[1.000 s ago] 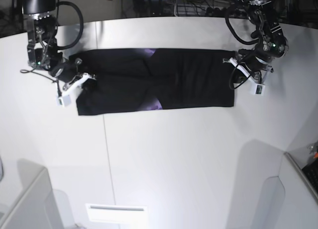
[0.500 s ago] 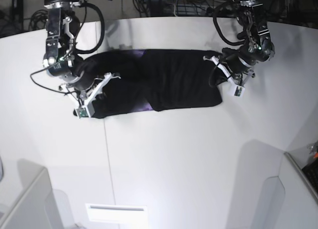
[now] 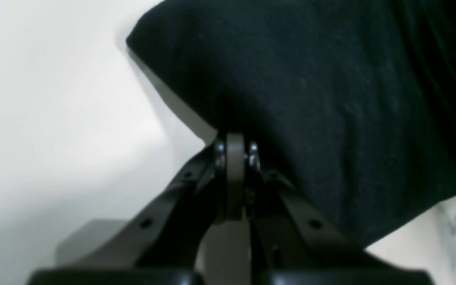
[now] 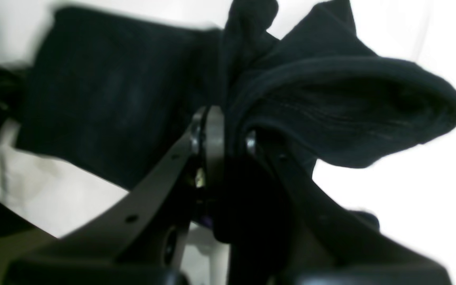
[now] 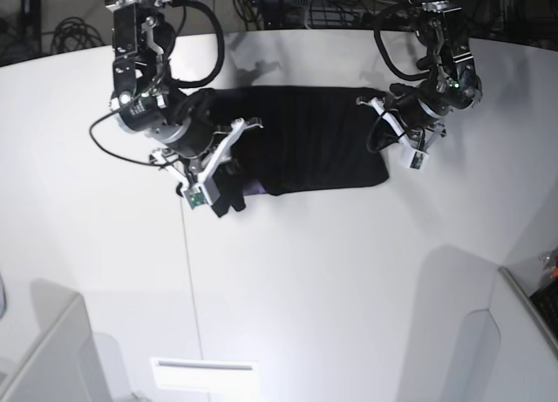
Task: Fold the T-shirt properly
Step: 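Lift the strip end with the right gripper and fold it toward the left gripper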
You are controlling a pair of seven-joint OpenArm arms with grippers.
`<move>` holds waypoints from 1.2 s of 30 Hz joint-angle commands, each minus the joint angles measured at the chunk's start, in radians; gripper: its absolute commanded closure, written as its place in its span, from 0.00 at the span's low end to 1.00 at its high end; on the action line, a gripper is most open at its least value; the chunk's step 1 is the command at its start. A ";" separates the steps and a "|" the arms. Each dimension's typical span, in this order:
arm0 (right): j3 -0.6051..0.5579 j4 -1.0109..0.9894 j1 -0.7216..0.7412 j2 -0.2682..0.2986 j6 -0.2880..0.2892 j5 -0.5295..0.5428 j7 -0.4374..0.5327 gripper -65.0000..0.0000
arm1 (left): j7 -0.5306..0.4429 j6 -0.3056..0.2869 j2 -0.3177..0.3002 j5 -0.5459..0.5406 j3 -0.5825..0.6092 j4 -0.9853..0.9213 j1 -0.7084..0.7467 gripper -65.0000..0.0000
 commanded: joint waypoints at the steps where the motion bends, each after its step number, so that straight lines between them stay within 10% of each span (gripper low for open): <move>1: -0.021 0.017 0.005 -0.011 0.004 0.018 0.013 1.00 | 0.043 0.003 -0.008 0.035 0.001 0.002 0.003 1.00; 19: -0.147 0.017 0.002 -0.128 -0.002 0.018 0.022 1.00 | 0.043 0.003 -0.046 0.037 0.033 0.002 0.003 1.00; 26: -0.257 0.009 0.008 -0.129 -0.155 0.018 0.111 1.00 | 0.043 0.003 -0.064 0.037 0.075 0.002 0.008 1.00; 36: -0.331 -0.089 0.042 -0.131 -0.231 0.018 0.230 1.00 | 0.043 0.003 -0.066 0.035 0.073 0.002 0.014 1.00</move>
